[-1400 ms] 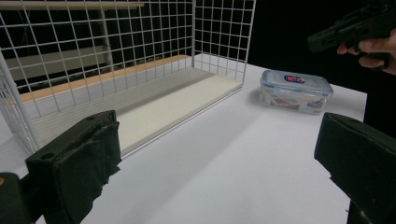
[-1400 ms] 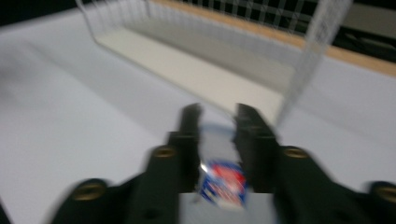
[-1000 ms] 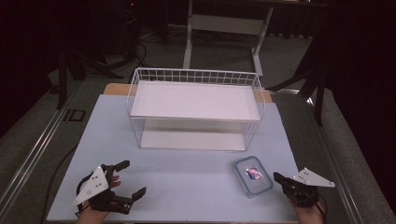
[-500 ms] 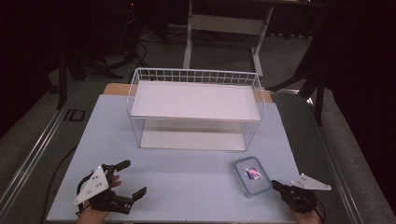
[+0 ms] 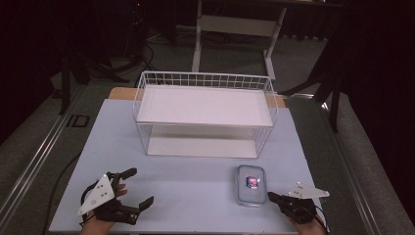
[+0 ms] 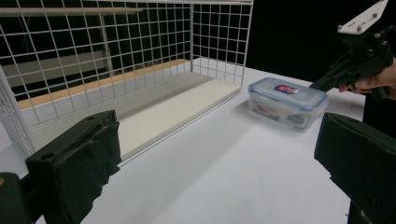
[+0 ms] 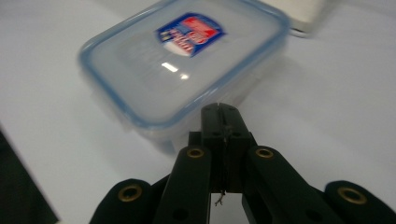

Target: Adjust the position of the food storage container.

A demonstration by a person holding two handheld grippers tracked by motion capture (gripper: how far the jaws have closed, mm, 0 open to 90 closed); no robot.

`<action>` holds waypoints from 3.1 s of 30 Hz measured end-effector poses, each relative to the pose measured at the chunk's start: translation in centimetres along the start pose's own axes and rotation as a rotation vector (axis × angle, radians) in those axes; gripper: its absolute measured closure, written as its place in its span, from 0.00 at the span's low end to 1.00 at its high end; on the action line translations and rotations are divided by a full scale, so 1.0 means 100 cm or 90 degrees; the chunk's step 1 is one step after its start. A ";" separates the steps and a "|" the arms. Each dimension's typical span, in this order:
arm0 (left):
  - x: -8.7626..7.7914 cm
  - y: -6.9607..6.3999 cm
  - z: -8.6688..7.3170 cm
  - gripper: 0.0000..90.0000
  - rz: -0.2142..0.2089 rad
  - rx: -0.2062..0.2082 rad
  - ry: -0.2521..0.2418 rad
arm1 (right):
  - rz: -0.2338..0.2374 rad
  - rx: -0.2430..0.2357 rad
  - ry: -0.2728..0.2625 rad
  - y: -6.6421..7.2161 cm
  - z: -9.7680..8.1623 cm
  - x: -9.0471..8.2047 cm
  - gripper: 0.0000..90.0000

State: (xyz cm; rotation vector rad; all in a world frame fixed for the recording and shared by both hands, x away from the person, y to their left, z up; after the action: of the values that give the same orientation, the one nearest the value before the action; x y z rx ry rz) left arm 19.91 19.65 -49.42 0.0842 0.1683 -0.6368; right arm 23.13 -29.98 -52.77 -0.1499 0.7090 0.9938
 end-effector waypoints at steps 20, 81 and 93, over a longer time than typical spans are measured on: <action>-0.002 -0.001 0.000 0.01 0.001 0.002 -0.002 | -0.004 -0.003 0.041 -0.010 0.013 0.024 1.00; 0.005 0.000 -0.006 0.01 -0.032 -0.033 0.022 | 0.112 -0.048 0.106 0.029 0.043 0.081 1.00; 0.009 -0.005 -0.008 0.01 -0.048 -0.019 0.047 | 0.143 -0.075 0.114 0.051 0.054 0.100 1.00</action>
State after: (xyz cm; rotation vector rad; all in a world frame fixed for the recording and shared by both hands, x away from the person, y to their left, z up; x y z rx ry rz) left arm 20.16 18.82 -50.42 0.0729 0.2528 -0.7062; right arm 25.08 -17.69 -53.73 -0.2696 0.8438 1.2495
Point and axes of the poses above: each handheld gripper's, and its own axes: x roughly forward along the jaws, z roughly out of its top, y roughly to its left, the point moved 2 cm from there along x, roughly forward along the jaws, and after that the axes turned 13 degrees about z, right-handed, at the moved point
